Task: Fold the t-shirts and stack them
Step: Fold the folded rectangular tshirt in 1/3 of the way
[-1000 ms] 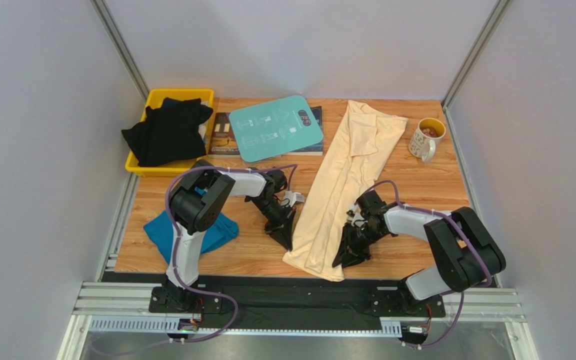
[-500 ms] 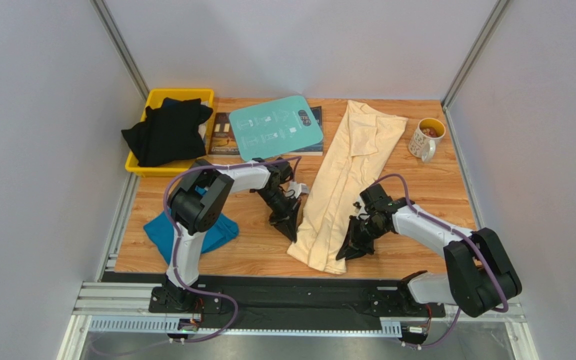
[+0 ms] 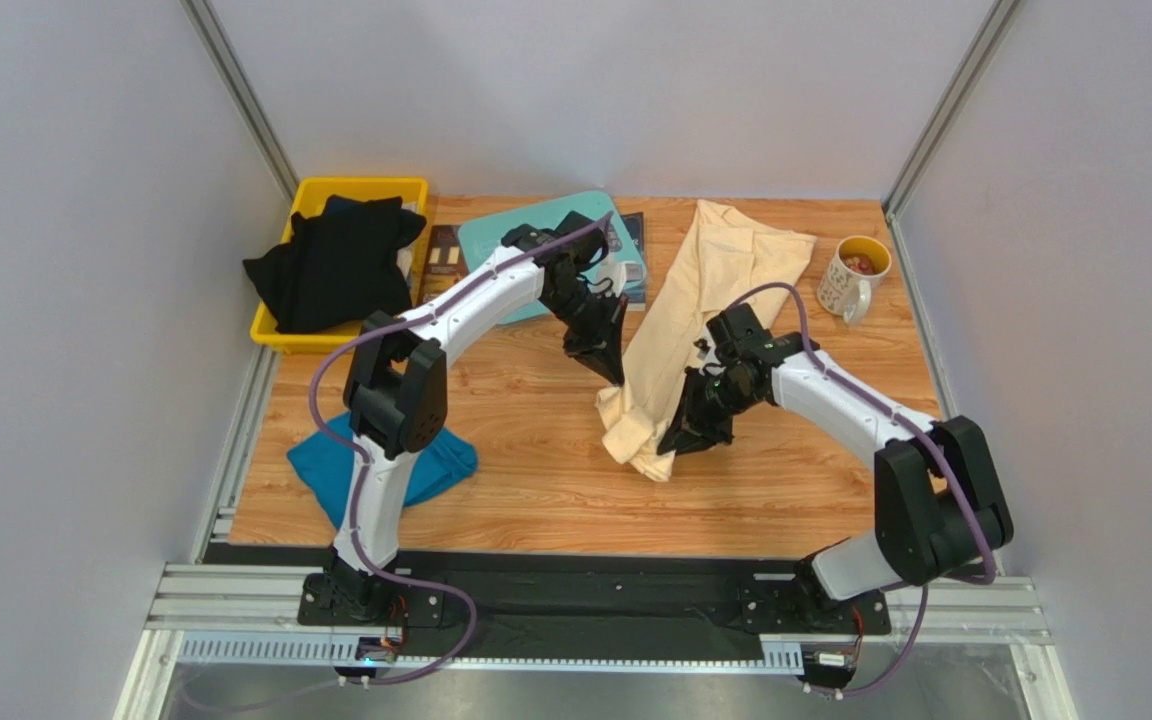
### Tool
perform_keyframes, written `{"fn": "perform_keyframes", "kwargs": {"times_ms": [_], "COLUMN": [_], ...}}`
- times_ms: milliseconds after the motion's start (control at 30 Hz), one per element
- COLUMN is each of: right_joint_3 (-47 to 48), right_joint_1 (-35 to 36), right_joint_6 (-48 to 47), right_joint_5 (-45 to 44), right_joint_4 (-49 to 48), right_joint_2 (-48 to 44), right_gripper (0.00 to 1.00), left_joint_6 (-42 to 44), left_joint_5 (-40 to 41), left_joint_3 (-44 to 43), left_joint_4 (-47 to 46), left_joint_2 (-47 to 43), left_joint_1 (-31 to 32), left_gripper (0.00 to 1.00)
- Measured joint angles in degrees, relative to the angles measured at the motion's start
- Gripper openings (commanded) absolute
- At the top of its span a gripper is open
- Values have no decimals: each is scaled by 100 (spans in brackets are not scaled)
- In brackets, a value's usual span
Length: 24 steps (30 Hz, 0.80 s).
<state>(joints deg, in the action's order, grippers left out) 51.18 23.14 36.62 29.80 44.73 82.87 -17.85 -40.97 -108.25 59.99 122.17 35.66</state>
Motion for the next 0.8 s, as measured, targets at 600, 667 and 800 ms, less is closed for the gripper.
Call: {"fn": "perform_keyframes", "kwargs": {"times_ms": [600,667,800], "right_joint_3": [1836,2122,2680], "right_joint_1": [-1198,-1279,-1386], "right_joint_6": [-588,-669,-785], "right_joint_5": [-459,-516,-616], "right_joint_4": [535,564,673], "right_joint_2": [1165,1423,1823], "right_gripper": [0,0,0], "left_joint_6": [-680,-726,-859], "left_joint_5": [299,247,-59], "left_joint_3": [-894,-1462,-1917], "left_joint_4": [-1106,-1370,-2000], "left_joint_2": [796,1248,1867], "left_joint_1": [-470,-461,-466], "left_gripper": [0,0,0]}}
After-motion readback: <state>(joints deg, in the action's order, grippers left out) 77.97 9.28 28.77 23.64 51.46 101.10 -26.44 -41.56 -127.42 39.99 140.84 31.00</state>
